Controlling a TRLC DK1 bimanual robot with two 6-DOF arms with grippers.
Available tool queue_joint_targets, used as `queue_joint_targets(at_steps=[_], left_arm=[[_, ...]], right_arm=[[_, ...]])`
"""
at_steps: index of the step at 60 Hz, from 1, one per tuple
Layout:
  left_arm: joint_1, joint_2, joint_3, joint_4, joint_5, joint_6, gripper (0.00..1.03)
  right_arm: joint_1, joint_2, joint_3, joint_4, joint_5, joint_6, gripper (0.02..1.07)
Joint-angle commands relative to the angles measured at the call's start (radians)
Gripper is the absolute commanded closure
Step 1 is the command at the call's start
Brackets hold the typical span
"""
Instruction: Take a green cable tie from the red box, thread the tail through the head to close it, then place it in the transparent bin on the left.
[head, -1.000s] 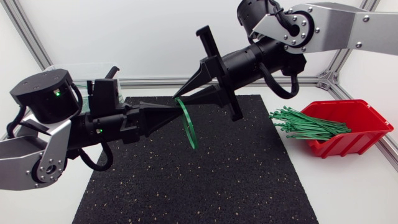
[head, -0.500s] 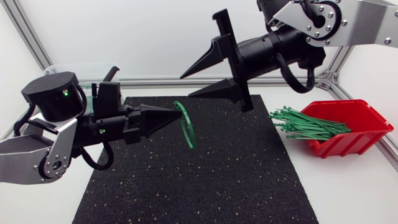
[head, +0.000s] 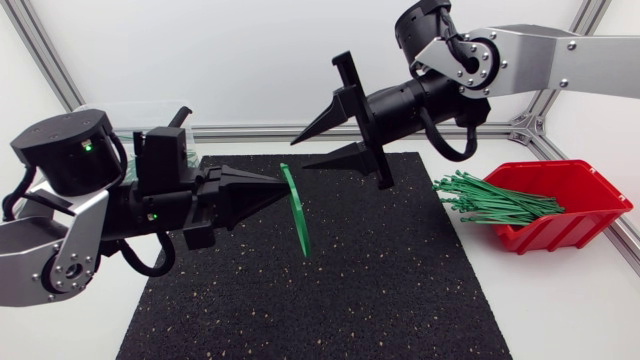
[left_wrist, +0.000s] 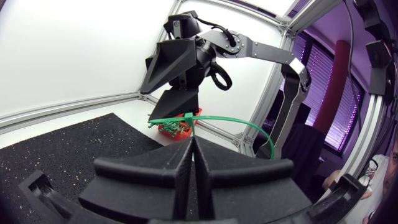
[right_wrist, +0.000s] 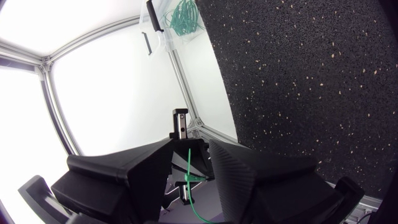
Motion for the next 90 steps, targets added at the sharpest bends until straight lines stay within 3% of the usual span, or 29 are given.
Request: queue_joint_targets(at_steps=[1, 63, 70, 76, 81, 90], left_arm=[[-0.01, -0.011, -0.026, -0.014, 0.017, 0.057, 1.0], [0.029, 0.055, 0.03, -0.042, 0.049, 0.093, 1.0], [0.03, 0.055, 0.03, -0.042, 0.048, 0.093, 1.0], [0.03, 0.06, 0.03, -0.042, 0.048, 0.093, 1.0], [0.027, 0.058, 0.032, -0.042, 0.048, 0.093, 1.0], [0.02, 0.049, 0.032, -0.048, 0.049, 0.092, 1.0]], right_arm=[[0.006, 0.014, -0.008, 0.01, 0.003, 0.033, 0.65], [0.08, 0.053, -0.017, 0.02, 0.003, 0.031, 0.66], [0.081, 0.041, -0.019, 0.02, 0.003, 0.033, 0.87], [0.081, 0.037, -0.022, 0.022, 0.007, 0.033, 0.89], [0.08, 0.034, -0.025, 0.028, 0.012, 0.037, 1.01], [0.078, 0.026, -0.03, 0.039, 0.023, 0.042, 1.01]])
